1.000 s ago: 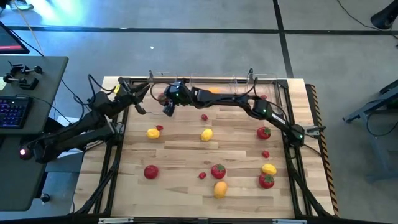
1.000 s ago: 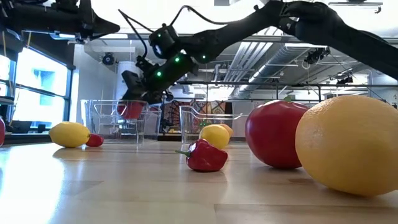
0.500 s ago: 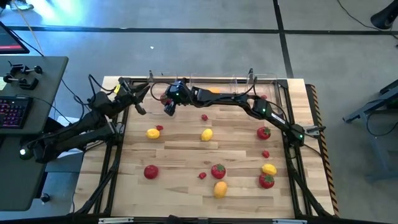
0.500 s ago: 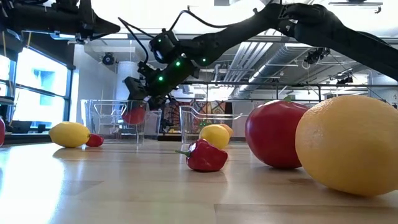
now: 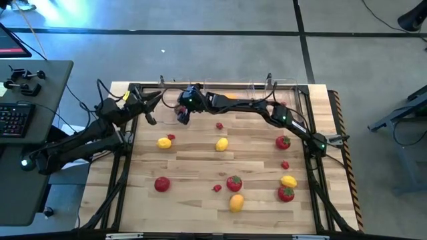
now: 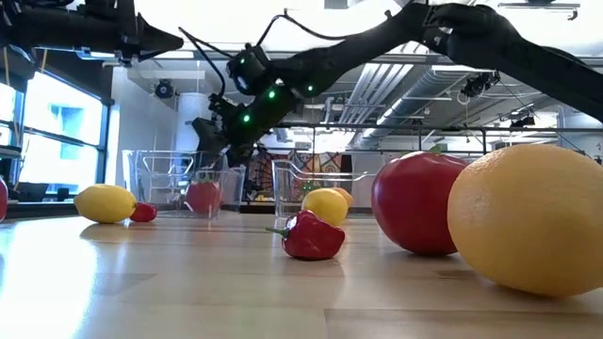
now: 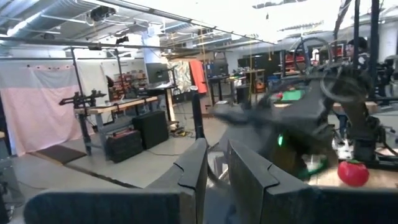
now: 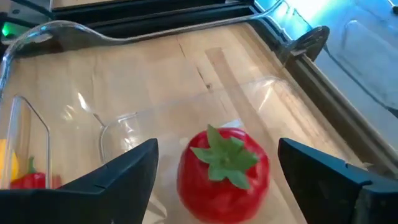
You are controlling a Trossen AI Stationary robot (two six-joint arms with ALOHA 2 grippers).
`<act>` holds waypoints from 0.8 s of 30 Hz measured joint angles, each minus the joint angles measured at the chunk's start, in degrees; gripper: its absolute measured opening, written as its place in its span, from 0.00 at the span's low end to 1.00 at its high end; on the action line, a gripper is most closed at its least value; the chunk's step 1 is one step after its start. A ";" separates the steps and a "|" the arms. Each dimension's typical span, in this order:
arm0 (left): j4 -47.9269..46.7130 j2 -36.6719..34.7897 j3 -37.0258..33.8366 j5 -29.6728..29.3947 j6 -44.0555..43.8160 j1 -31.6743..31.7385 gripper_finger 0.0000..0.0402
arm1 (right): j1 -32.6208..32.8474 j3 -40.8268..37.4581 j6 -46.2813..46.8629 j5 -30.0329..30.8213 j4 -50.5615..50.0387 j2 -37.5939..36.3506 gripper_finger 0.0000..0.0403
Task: Sort produce into baskets
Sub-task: Put the red tomato into the left transparent bin
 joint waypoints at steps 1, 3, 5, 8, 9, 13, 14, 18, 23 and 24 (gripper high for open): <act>-0.26 0.01 0.03 0.04 0.35 0.00 0.12 | 0.15 0.00 -0.34 1.26 -1.37 -1.15 0.78; -0.59 0.01 0.02 0.06 0.98 -0.01 0.12 | 0.66 -0.02 -2.55 4.52 -3.92 -4.04 0.74; -0.78 0.01 0.04 0.12 1.09 -0.05 0.12 | 1.34 0.04 -5.36 7.41 -6.09 -6.89 0.67; -1.11 0.01 0.04 0.43 1.10 -0.07 0.12 | 2.21 0.06 -7.91 8.20 -8.39 -9.74 0.50; -1.24 0.01 0.04 0.47 1.10 -0.09 0.12 | 2.56 0.06 -8.55 8.23 -9.85 -10.38 0.44; -1.81 0.01 0.04 1.47 1.12 -0.12 0.12 | 4.11 0.04 -9.03 8.19 -12.17 -11.59 0.14; -1.91 0.01 0.04 1.78 1.12 -0.11 0.12 | 4.49 0.04 -9.26 8.17 -12.19 -11.59 0.07; -2.47 0.01 0.04 3.34 1.14 -0.11 0.12 | 5.97 -5.93 -8.88 8.10 -5.61 -12.38 0.04; -2.60 0.01 0.02 3.40 1.14 -0.11 0.12 | 7.47 -23.78 -6.89 8.32 8.72 -18.45 0.01; -2.61 0.01 0.03 3.42 1.15 -0.11 0.12 | 7.79 -27.63 -6.14 8.39 11.18 -20.46 0.01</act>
